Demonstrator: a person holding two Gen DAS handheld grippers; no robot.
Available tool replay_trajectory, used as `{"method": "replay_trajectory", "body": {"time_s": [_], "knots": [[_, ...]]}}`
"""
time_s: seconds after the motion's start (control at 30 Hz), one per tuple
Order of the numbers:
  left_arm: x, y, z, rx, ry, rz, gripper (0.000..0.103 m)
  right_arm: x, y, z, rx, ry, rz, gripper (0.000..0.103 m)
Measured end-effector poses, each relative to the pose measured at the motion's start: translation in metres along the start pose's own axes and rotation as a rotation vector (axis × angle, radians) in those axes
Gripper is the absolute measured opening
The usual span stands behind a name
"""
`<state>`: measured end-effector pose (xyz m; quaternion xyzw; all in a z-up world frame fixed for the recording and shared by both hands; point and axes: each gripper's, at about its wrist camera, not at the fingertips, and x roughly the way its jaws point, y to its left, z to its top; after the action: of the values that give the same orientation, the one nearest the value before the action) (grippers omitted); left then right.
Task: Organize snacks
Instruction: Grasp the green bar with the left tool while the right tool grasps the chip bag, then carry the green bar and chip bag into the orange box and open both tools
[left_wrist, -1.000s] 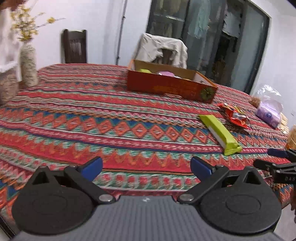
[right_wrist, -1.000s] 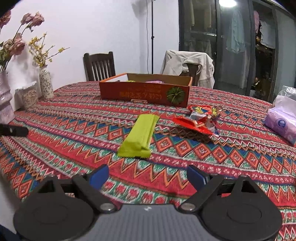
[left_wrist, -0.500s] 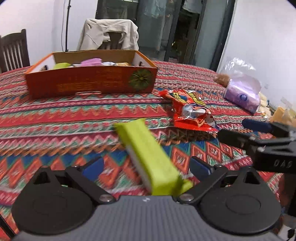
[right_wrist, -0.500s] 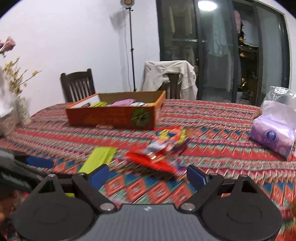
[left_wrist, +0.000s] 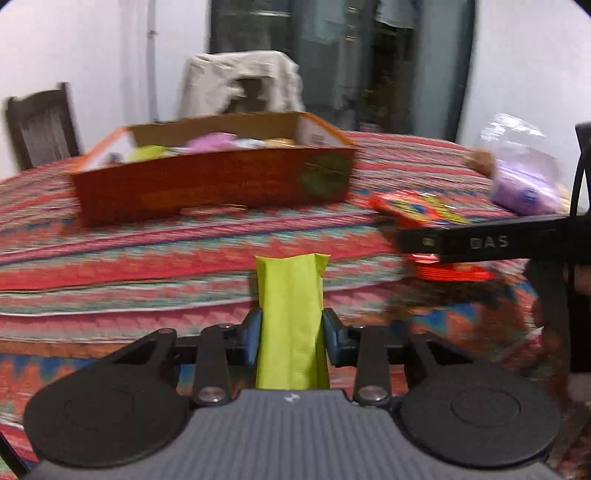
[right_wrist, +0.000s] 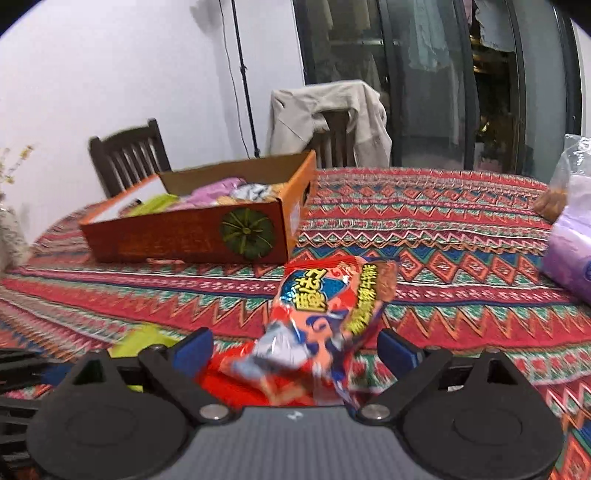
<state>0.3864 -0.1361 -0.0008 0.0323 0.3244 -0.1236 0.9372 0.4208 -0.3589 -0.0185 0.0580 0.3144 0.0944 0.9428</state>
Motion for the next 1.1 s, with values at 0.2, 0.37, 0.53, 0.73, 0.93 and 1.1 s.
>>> {"method": "replay_trajectory", "body": {"time_s": [0.2, 0.37, 0.53, 0.73, 0.93, 1.1], "knots": [[-0.016, 0.059, -0.003, -0.107, -0.006, 0.068, 0.035, 0.026, 0.022, 0.001, -0.079, 0.043, -0.001, 0.065], [-0.035, 0.082, -0.016, -0.143, -0.007, 0.072, 0.035, 0.012, 0.061, -0.016, -0.158, 0.054, 0.060, 0.050], [-0.064, 0.090, -0.033, -0.159, -0.024, 0.053, 0.035, -0.019, 0.107, -0.041, -0.197, 0.073, 0.156, 0.049], [-0.094, 0.095, -0.051, -0.160, -0.039, 0.037, 0.035, -0.063, 0.130, -0.067, -0.146, 0.062, 0.204, 0.048], [-0.112, 0.095, -0.058, -0.174, -0.063, 0.019, 0.035, -0.084, 0.135, -0.072, -0.149, 0.044, 0.179, 0.048], [-0.114, 0.092, -0.054, -0.174, -0.078, 0.008, 0.035, -0.093, 0.134, -0.068, -0.148, 0.022, 0.189, 0.048]]}}
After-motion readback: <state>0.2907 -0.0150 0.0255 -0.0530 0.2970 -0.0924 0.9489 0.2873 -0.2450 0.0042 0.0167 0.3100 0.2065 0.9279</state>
